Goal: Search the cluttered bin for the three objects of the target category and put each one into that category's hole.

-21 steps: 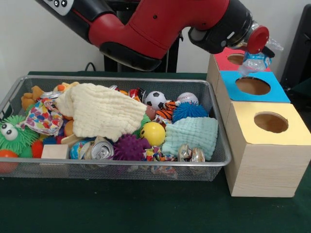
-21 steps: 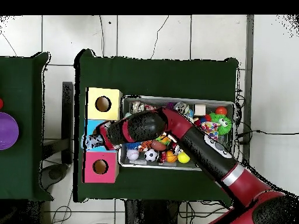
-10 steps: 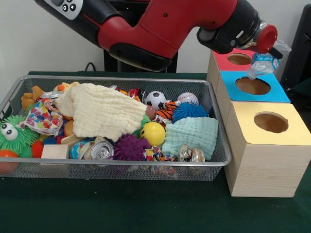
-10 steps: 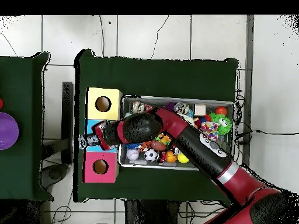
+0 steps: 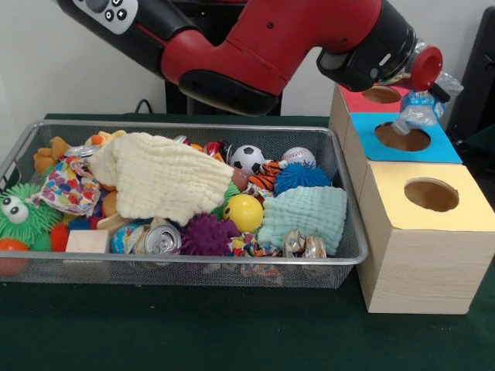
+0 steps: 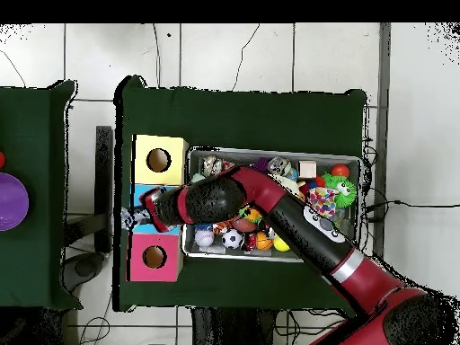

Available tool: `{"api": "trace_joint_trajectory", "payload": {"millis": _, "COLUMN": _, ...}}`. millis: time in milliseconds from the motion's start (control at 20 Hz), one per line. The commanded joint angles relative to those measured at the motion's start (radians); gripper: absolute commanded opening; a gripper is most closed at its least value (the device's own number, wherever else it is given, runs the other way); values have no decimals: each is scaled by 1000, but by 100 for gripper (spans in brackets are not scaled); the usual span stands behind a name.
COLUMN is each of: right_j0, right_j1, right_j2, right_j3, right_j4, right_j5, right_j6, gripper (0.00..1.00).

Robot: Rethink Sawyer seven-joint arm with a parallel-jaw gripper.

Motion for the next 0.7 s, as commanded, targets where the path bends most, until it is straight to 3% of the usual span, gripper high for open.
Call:
{"api": "trace_joint_trajectory", "payload": {"millis": 50, "right_j0": -25, "right_j1": 54, "right_j2": -20, "right_j3": -123, "right_j4": -72, "right_j5": -39, "right_j6": -290, "gripper": 0}}
{"api": "trace_joint_trajectory", "payload": {"millis": 400, "right_j0": -28, "right_j1": 56, "right_j2": -24, "right_j3": -129, "right_j4": -83, "right_j5": -24, "right_j6": -293, "gripper": 0}}
{"api": "trace_joint_trajectory", "payload": {"millis": 450, "right_j0": -24, "right_j1": 46, "right_j2": -27, "right_j3": -133, "right_j4": -94, "right_j5": -25, "right_j6": -287, "gripper": 100}}
{"api": "trace_joint_trajectory", "payload": {"millis": 550, "right_j0": -19, "right_j1": 32, "right_j2": -31, "right_j3": -138, "right_j4": -120, "right_j5": -33, "right_j6": -306, "gripper": 100}}
{"api": "trace_joint_trajectory", "payload": {"millis": 700, "right_j0": -33, "right_j1": 49, "right_j2": -7, "right_j3": -143, "right_j4": -102, "right_j5": -33, "right_j6": -317, "gripper": 100}}
